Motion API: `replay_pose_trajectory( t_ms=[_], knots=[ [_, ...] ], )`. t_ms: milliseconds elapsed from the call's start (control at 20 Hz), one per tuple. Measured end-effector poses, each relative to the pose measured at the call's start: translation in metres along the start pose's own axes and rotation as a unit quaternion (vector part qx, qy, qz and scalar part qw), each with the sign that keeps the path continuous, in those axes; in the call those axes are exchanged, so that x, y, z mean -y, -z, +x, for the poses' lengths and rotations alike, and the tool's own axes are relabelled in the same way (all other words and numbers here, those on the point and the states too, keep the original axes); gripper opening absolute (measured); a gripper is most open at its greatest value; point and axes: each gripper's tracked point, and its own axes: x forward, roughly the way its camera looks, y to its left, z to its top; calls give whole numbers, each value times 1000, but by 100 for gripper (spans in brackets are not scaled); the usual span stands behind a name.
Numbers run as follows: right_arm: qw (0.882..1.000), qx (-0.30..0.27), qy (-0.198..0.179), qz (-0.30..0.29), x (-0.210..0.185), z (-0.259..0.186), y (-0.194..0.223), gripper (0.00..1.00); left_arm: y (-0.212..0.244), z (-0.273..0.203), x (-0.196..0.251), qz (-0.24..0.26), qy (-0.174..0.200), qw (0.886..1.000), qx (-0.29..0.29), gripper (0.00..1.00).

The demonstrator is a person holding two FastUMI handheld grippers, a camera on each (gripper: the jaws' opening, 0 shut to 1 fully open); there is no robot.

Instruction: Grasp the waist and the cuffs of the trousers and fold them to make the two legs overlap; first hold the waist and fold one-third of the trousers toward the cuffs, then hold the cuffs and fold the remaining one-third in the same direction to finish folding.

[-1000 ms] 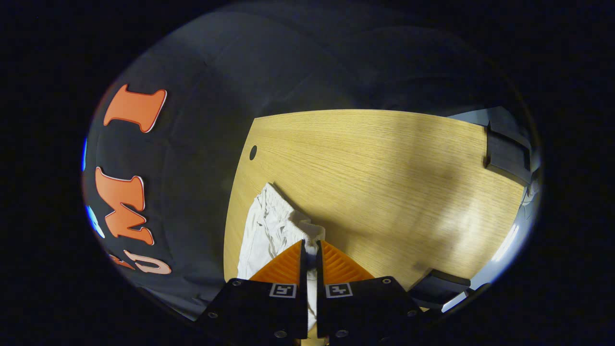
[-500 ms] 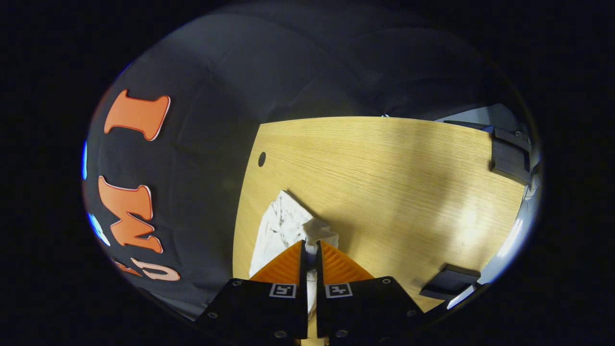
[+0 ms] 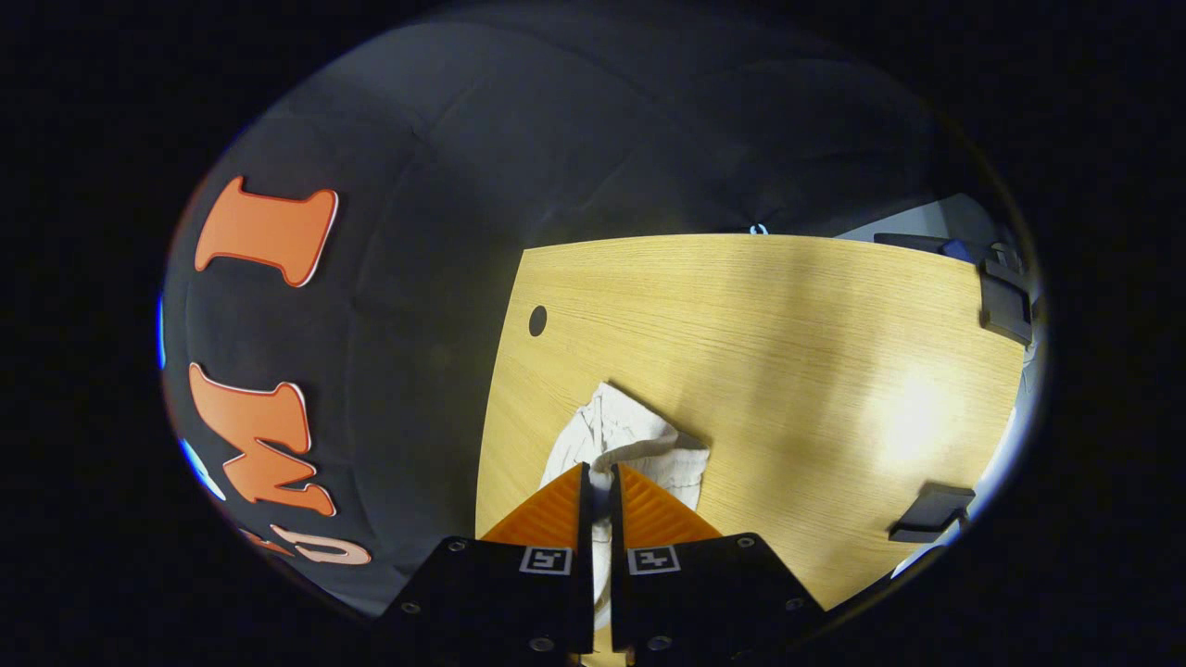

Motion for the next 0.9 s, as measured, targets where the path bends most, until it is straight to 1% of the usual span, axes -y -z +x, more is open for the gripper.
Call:
replay_pose_trajectory(
  t_ms=[200, 300, 350, 450, 650, 800, 850, 900],
  knots=[
    [1000, -1, 19, 7, -20, 31, -1, 8, -10, 45, 4, 8, -16, 1000, -24, 6],
    [999, -9, 35, 7, -24, 51, 3, 8, -9, 67, 2, 4, -33, 999, -39, 5],
    [999, -12, 41, 6, -26, 62, 4, 8, -8, 76, 1, -1, -41, 998, -49, 7],
    [998, -18, 52, 7, -28, 79, 6, 8, -4, 87, 0, -7, -49, 997, -66, 6],
    [997, -21, 67, 22, -28, 110, 8, 8, -9, 92, 4, 1, -54, 996, -64, 7],
    [998, -21, 61, 29, -30, 121, 7, 7, -14, 99, 14, 3, -45, 998, -54, 13],
    [998, -19, 57, 30, -31, 122, 7, 7, -18, 100, 16, 2, -42, 998, -50, 13],
    [998, -18, 51, 32, -34, 120, 7, 10, -25, 105, 21, 3, -38, 998, -42, 18]
  ],
)
